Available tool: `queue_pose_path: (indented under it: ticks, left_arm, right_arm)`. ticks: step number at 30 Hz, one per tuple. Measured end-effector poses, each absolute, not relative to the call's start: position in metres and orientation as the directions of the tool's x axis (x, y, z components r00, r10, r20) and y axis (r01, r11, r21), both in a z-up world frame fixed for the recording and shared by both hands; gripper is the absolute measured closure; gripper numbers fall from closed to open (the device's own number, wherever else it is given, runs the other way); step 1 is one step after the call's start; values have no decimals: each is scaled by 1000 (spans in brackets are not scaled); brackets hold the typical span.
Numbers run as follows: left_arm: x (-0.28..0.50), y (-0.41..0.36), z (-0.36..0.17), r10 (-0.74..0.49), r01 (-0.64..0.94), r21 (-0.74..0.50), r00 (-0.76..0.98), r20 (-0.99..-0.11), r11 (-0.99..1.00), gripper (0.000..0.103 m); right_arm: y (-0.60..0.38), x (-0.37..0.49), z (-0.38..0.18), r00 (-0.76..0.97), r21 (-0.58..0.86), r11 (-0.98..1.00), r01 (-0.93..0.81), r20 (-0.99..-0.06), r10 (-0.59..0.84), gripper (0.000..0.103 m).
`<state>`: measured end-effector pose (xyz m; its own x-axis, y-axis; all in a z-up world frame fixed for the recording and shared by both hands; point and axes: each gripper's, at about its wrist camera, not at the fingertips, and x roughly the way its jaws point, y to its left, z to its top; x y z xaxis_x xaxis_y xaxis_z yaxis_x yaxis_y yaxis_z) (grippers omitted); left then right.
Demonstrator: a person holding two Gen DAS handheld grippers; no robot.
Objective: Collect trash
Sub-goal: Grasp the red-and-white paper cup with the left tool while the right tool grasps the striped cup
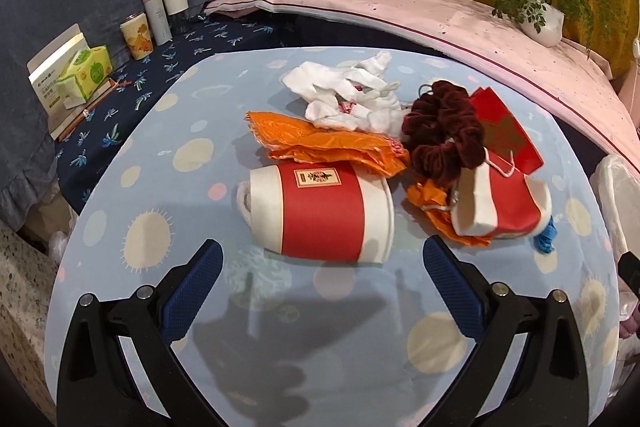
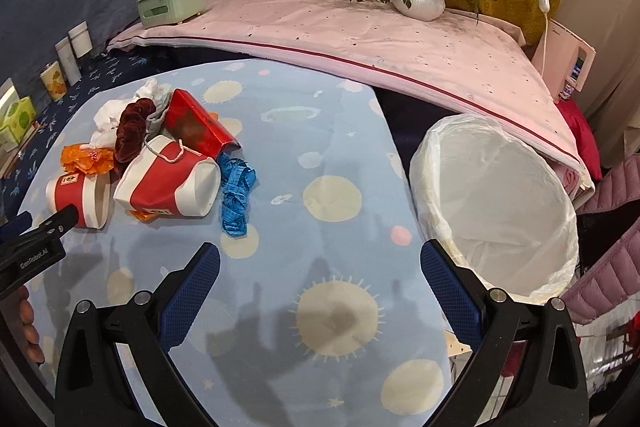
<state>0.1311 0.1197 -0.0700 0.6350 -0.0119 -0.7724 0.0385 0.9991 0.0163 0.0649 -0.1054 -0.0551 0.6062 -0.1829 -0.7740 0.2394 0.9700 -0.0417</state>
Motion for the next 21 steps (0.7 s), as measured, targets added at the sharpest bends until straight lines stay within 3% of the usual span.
queue_pose_path:
  ticks: [14,19,21]
  left_arm:
    - [160,115,-88,-55,72,-14,607,-793,997,9]
    - [162,117,-88,-58,68,-21,596,-801,997,35]
    - [162,120,-88,-59,61,-28,592,-803,998,46]
  right_arm:
    - [-72,109,-68,601,24,986,166,-795,-82,7]
    - [-59,120,-67,603,43,989,143,-796,-53,18]
    - [-56,126,-67,598,56,989,137,-800,-38,28]
